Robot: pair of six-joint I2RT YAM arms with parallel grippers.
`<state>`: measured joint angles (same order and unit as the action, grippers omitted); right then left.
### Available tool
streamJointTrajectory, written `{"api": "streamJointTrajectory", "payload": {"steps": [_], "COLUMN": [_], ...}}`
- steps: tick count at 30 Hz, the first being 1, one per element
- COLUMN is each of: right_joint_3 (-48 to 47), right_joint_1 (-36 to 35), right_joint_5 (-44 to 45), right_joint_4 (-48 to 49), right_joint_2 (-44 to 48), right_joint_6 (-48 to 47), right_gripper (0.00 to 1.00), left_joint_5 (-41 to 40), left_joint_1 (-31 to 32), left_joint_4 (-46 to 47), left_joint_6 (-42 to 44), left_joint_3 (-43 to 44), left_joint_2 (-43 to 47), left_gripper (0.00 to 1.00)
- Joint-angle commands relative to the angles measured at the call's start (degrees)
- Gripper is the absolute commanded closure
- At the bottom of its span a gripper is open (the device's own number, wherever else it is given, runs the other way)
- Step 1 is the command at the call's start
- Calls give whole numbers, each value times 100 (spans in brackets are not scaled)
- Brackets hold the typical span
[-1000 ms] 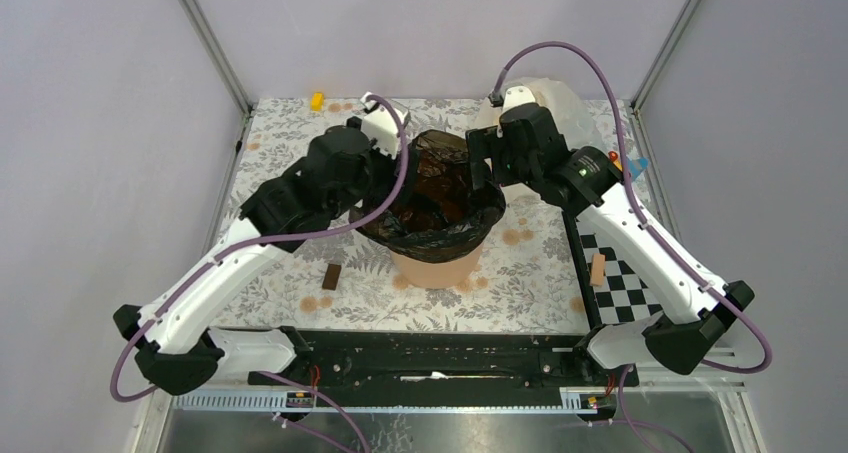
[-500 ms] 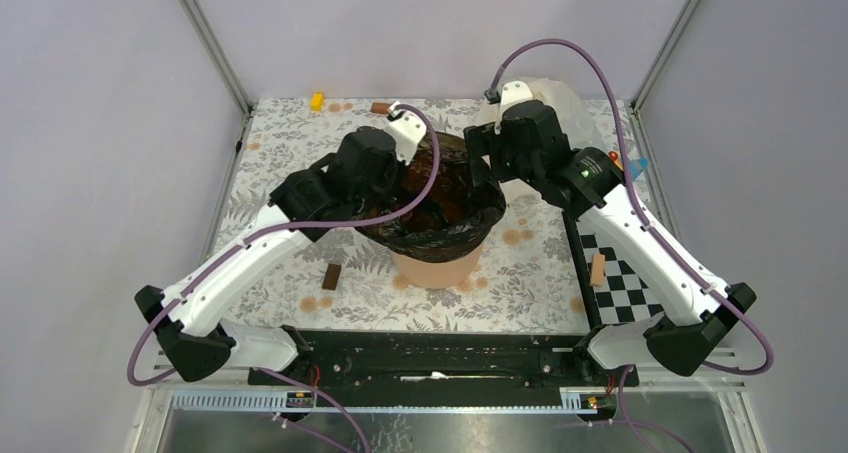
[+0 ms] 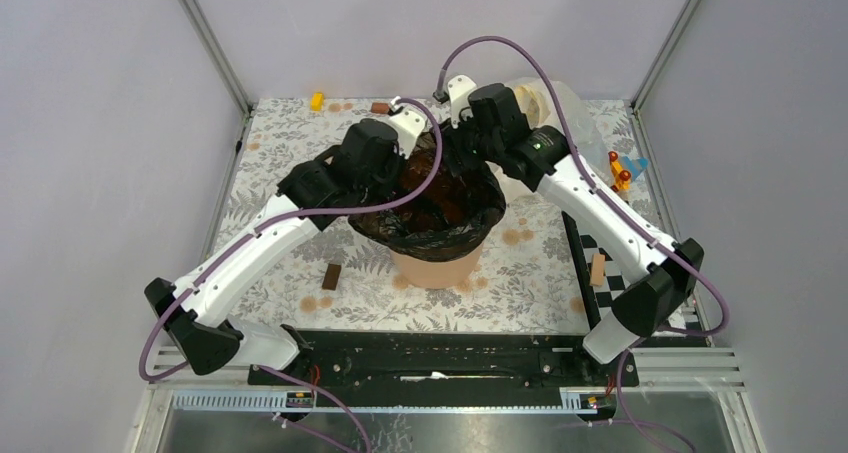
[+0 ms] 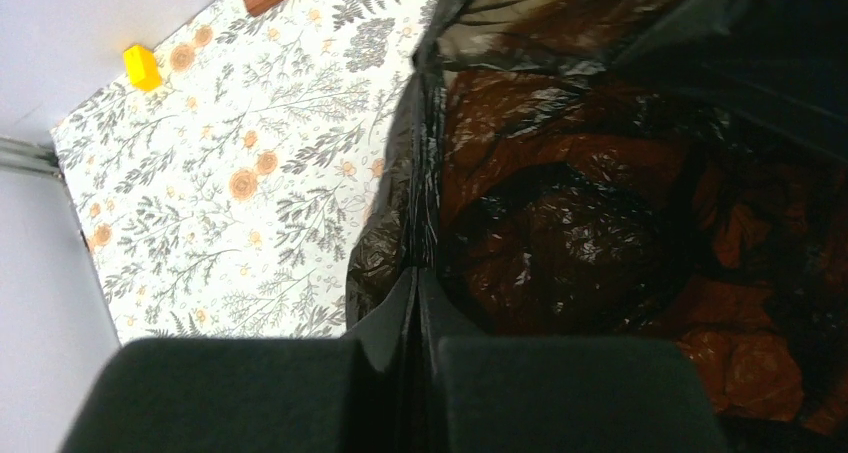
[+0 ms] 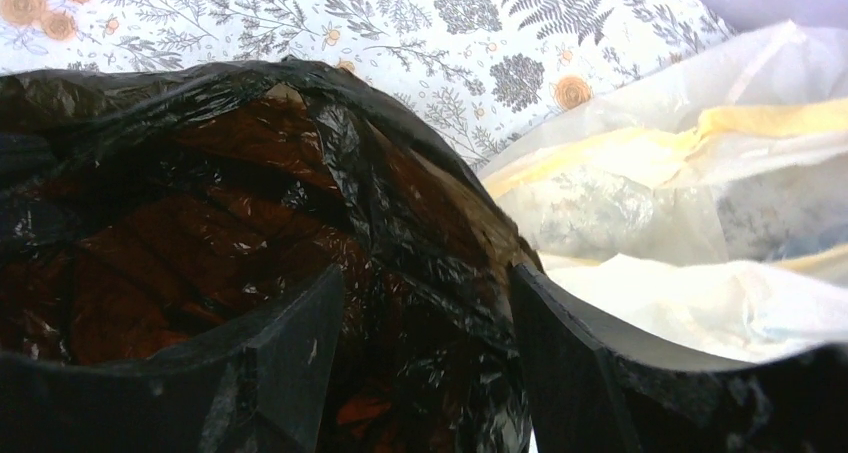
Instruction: Put the trash bags into the trash bin
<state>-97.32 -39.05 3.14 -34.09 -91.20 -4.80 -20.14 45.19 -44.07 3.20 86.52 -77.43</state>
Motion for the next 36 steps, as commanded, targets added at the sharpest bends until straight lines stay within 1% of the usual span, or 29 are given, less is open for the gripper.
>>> {"api": "streamJointTrajectory", "payload": {"steps": [1, 3, 7, 10, 12, 16, 17, 19, 21, 24, 25, 26, 28, 29, 32, 33, 35, 36], "right_joint_3": [-462, -704, -884, -920, -992, -1344, -1390, -1431, -1454, -1441, -1454, -1463, -1487, -1523, -1695, -1817, -1881, -1861], "right_joint_1": [130, 274, 457, 579, 765, 1197, 1250, 1293, 1314, 1312, 1312, 1319, 1342, 1365, 1471, 1535, 1701, 1756], "right_joint_5": [-586, -802, -1180, -1398, -1916, -3047, -3176, -3211, -3318, -3307, -3251, -3227, -3198, -3218, -3028, -3092, -3674, -3983], "right_joint_4": [560, 499, 459, 491, 448, 228, 212, 209, 181, 187, 185, 183, 187, 183, 235, 236, 243, 266], "right_joint_2": [-186, -359, -588, -717, -838, -1149, -1234, -1319, -1377, -1391, -1397, -1404, -1400, -1402, -1437, -1473, -1496, -1475], "right_joint_6": [-657, -680, -774, -922, -1001, -879, -848, -790, -749, -655, -613, -584, -518, -481, -157, -7, 155, 179], "right_gripper": [31, 30, 25, 21, 22, 36, 42, 59, 74, 99, 100, 98, 80, 76, 70, 67, 56, 48], "left_joint_5": [179, 194, 431, 860, 1311, 2301, 2466, 2867, 3197, 3403, 3470, 3502, 3453, 3415, 3414, 3485, 3538, 3544], "left_joint_1": [-284, -373, -685, -1010, -1376, -2017, -2141, -2328, -2457, -2512, -2521, -2523, -2524, -2524, -2533, -2530, -2533, -2529], "left_joint_4": [300, 494, 817, 1157, 1431, 1893, 2012, 2252, 2478, 2693, 2734, 2751, 2780, 2820, 3325, 3519, 3713, 3733], "left_joint_6": [108, 139, 90, 4, -119, -554, -650, -853, -1050, -1268, -1322, -1366, -1495, -1569, -1961, -2093, -2313, -2379], "left_joint_3": [321, 274, 190, 32, -116, -287, -331, -458, -577, -696, -714, -723, -725, -748, -945, -1012, -1058, -1047], "left_joint_2": [66, 114, 149, 134, 92, -112, -167, -241, -294, -399, -446, -498, -599, -632, -685, -723, -858, -937], "left_gripper": [100, 100, 100, 100, 100, 100, 100, 100, 100, 100, 100, 100, 100, 100, 100, 100, 100, 100]}}
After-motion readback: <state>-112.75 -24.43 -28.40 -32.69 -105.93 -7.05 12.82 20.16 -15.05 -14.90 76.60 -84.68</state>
